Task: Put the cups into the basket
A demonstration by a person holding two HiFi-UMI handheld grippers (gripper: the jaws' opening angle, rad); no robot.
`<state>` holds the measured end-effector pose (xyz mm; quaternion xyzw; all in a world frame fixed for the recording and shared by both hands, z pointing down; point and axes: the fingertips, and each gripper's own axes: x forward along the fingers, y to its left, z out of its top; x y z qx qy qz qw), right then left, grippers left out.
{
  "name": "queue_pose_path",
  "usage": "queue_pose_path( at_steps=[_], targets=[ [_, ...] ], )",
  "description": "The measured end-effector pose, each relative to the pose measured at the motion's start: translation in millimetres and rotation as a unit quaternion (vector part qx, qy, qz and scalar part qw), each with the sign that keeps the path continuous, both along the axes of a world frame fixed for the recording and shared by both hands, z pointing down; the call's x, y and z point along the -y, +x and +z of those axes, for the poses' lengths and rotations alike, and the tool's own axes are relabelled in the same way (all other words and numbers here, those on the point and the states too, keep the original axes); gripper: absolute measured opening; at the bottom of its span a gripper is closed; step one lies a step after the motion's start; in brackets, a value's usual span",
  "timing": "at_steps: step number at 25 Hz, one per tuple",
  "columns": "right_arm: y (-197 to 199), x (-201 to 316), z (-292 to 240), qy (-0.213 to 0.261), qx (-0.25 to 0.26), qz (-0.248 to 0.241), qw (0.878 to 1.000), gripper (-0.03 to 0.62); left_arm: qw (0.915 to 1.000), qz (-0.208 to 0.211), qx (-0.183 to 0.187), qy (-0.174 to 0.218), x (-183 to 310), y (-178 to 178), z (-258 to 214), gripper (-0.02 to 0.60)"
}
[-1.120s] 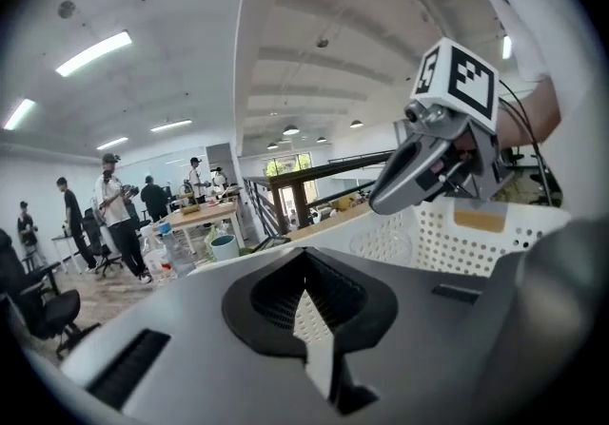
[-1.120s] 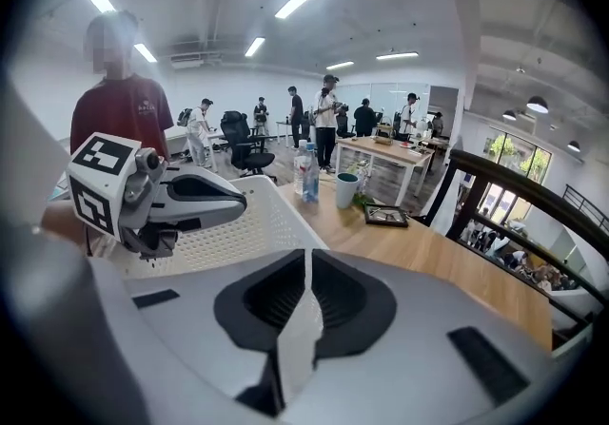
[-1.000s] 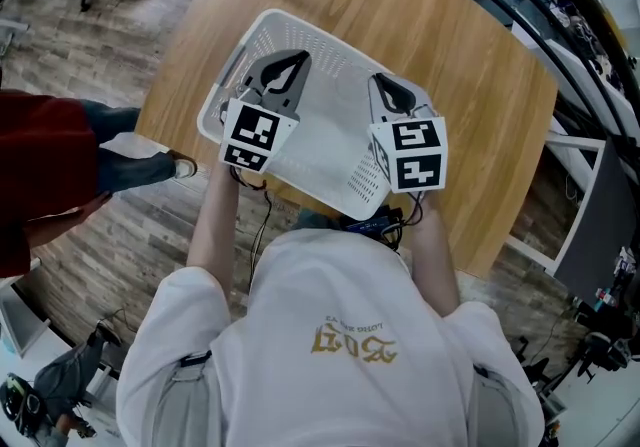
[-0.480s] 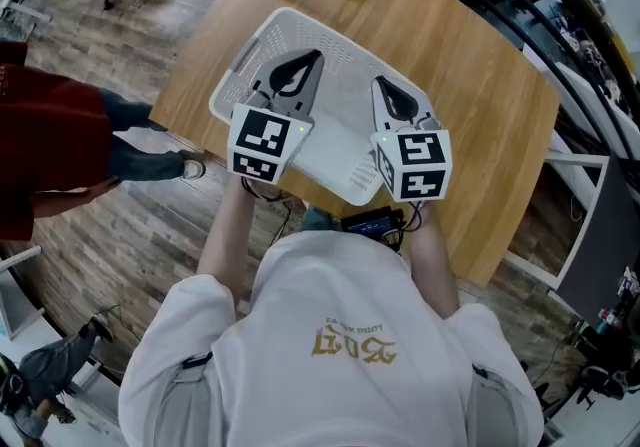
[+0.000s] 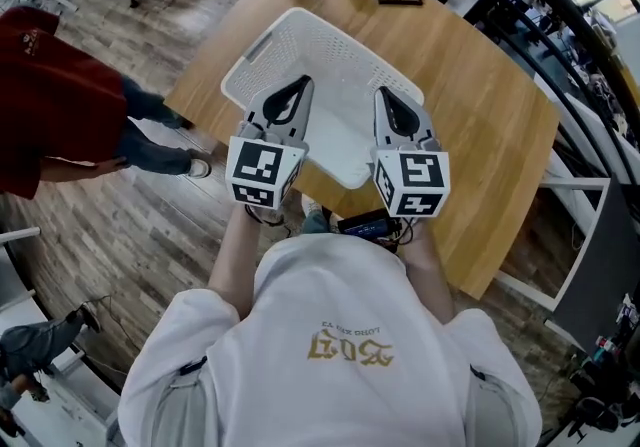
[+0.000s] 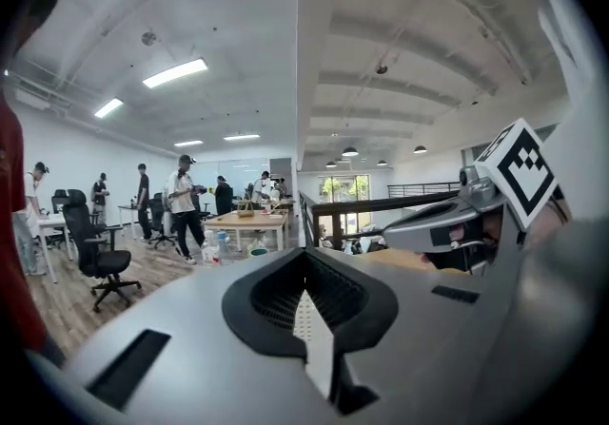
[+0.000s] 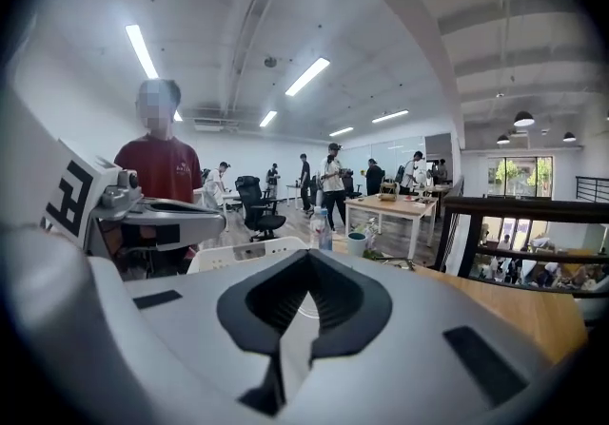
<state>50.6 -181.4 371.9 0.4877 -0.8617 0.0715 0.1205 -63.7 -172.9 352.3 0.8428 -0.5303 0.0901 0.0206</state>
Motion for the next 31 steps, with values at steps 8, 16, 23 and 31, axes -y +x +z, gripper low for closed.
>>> queue_pose_path(
  at_steps=[8, 16, 23, 31],
  targets=[
    [8, -19, -20, 0.038, 0.013, -0.013, 0.999, 0.011, 0.9961, -0.075, 0.000, 0.048, -28, -24, -22, 0.008],
    [10, -29, -24, 0.047, 0.019, -0.018, 0.999, 0.011, 0.9951, -0.078, 0.005, 0.061, -43, -20, -27, 0.008],
    [13, -32, -30, 0.055, 0.019, -0.018, 0.998, 0.011, 0.9943, -0.080, -0.016, 0.068, -49, -24, -33, 0.008],
    [22, -29, -28, 0.054, 0.017, -0.014, 0.998, 0.011, 0.9949, -0.080, -0.002, 0.061, -47, -22, -27, 0.008]
  ],
)
